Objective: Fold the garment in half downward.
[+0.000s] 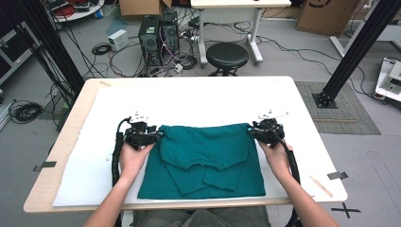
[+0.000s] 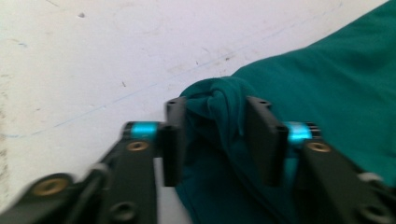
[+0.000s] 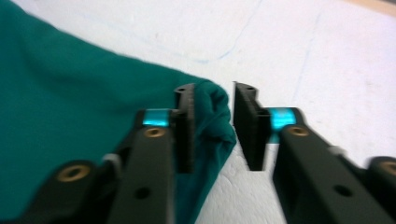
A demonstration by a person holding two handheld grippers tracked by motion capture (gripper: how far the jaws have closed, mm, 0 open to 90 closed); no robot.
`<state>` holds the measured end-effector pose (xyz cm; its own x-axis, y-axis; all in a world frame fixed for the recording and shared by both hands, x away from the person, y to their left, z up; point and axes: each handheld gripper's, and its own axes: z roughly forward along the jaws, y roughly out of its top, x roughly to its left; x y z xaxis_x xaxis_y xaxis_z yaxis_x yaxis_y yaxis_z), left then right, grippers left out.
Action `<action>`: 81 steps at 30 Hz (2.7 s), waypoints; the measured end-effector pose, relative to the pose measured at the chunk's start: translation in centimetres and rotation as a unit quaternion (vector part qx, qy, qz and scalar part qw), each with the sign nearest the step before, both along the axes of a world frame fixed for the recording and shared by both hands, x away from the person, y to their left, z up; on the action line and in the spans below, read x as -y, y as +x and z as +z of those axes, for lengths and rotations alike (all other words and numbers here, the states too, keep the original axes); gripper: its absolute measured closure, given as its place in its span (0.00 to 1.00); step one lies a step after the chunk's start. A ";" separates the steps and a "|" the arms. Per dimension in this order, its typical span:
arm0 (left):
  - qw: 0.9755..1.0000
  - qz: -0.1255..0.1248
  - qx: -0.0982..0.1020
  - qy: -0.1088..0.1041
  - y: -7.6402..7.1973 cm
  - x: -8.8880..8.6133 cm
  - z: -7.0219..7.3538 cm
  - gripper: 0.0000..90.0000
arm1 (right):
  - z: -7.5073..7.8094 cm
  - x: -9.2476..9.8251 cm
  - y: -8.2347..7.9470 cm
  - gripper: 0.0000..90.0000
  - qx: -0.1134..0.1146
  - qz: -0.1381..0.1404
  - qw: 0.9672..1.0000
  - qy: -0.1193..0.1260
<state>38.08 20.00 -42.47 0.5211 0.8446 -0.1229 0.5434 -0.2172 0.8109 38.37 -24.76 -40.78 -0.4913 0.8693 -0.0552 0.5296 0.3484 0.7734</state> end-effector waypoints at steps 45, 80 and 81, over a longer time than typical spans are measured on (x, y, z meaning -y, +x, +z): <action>0.991 -0.119 0.006 -0.057 -10.8 0.8 1.5 0.97 | 0.0 -0.1 -11.8 0.99 -0.044 0.110 0.990 0.077; 0.998 -0.024 0.061 0.006 -14.3 0.4 2.5 0.50 | 0.3 2.0 -14.0 0.57 0.014 0.078 0.995 0.056; 0.998 -0.015 0.068 0.007 -13.2 0.5 2.9 0.48 | 0.7 2.0 -13.0 0.56 0.024 0.070 0.996 0.058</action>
